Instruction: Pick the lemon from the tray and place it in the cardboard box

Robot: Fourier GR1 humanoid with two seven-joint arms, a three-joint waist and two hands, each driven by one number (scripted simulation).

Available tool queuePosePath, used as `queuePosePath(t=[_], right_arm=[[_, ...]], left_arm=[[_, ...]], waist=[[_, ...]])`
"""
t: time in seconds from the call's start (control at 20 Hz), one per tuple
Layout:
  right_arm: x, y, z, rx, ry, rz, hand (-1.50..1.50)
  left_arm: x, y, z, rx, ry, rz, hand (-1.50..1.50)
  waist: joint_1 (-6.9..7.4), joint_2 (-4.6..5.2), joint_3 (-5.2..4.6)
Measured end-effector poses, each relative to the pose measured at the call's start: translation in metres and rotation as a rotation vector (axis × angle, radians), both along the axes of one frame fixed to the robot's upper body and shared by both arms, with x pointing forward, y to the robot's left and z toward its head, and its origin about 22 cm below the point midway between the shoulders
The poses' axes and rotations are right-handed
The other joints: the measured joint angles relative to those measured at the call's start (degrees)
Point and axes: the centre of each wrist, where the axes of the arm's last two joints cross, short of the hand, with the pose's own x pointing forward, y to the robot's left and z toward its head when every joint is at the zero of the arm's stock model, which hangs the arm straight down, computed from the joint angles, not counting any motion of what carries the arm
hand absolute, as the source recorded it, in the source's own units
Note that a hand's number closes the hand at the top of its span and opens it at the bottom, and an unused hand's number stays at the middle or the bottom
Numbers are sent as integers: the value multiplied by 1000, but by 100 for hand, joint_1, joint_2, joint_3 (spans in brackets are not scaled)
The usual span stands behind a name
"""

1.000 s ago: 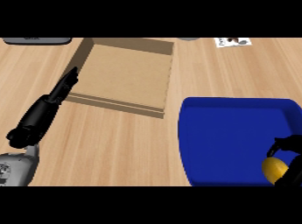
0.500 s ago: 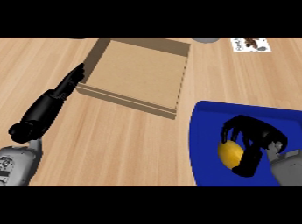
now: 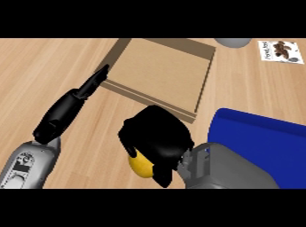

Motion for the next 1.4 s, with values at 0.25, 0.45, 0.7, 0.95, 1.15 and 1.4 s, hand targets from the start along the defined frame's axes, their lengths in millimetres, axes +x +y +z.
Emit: queuePosePath(t=[0.25, 0.45, 0.7, 0.95, 1.15, 1.4], right_arm=[[-15, 57, 15, 62, -237, 122, 150], [-6, 76, 22, 180, -337, 49, 150], [16, 87, 38, 327, -369, -152, 150], [46, 96, 49, 412, -379, -329, 150], [75, 100, 59, 434, -379, -424, 150], [110, 98, 64, 339, -396, -470, 150]], left_arm=[[5, -2, 0, 0, -4, 31, 0], [8, 0, 0, 5, -2, 57, 0], [10, 5, 2, 10, 0, 86, 0], [10, 9, 2, 6, -5, 100, 0], [9, 15, 2, 8, -6, 109, 0], [8, 12, -1, 4, -3, 112, 0]], waist=[[-236, 29, 0], [-402, 29, 1], [-509, 16, 1], [-603, 21, 2], [-643, 42, 1], [-707, 65, 1]])
